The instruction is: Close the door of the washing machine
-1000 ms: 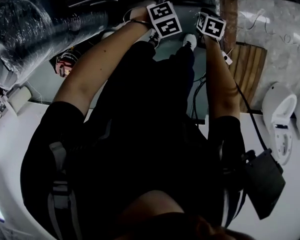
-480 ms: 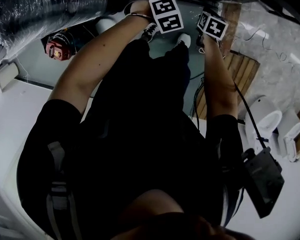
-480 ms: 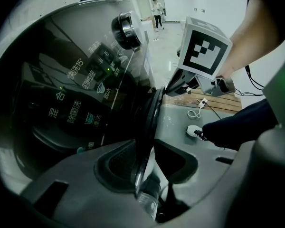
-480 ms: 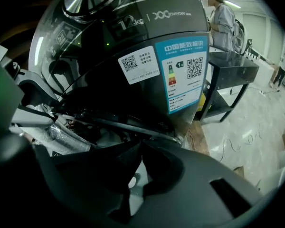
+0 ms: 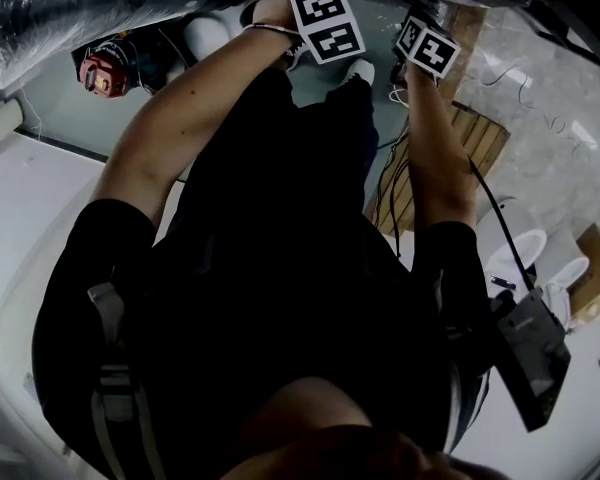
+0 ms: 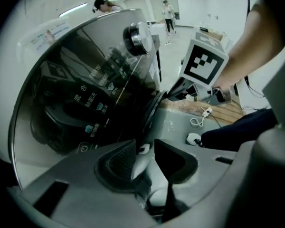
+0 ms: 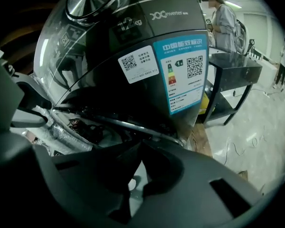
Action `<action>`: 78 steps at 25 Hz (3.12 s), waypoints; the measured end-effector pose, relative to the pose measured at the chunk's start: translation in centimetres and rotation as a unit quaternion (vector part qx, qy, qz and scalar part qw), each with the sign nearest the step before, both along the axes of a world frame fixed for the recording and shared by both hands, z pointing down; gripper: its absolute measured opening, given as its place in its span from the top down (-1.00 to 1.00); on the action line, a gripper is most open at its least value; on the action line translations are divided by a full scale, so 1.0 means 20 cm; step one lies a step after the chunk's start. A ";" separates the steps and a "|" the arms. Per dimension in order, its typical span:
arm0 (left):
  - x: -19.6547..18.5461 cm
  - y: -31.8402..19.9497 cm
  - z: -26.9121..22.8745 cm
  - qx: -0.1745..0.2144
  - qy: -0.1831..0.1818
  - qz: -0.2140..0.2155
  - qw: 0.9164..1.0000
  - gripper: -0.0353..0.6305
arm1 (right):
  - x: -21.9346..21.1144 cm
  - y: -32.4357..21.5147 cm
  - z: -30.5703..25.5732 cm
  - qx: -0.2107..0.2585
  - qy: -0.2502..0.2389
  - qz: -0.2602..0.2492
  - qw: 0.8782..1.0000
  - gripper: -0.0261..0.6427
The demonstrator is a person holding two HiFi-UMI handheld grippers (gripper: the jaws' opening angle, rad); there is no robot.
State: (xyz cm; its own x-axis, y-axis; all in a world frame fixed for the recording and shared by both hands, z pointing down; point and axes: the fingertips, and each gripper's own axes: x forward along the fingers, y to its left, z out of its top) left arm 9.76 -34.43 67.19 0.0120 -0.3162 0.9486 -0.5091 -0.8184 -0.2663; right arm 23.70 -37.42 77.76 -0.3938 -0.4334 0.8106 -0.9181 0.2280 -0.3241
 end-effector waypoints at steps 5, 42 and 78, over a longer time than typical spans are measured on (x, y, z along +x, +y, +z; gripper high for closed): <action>-0.04 0.07 -0.02 0.005 0.022 -0.069 0.997 0.52 | -0.04 -0.01 0.02 -0.002 -0.005 -0.003 1.000 0.90; -0.38 0.32 -0.92 0.068 0.357 -0.259 0.895 0.70 | -0.24 0.05 -1.12 0.154 0.021 -0.189 0.969 0.90; -1.40 0.50 -2.18 0.396 0.426 -0.191 0.791 0.88 | -0.74 0.26 -2.72 0.384 -0.036 -0.110 0.916 0.91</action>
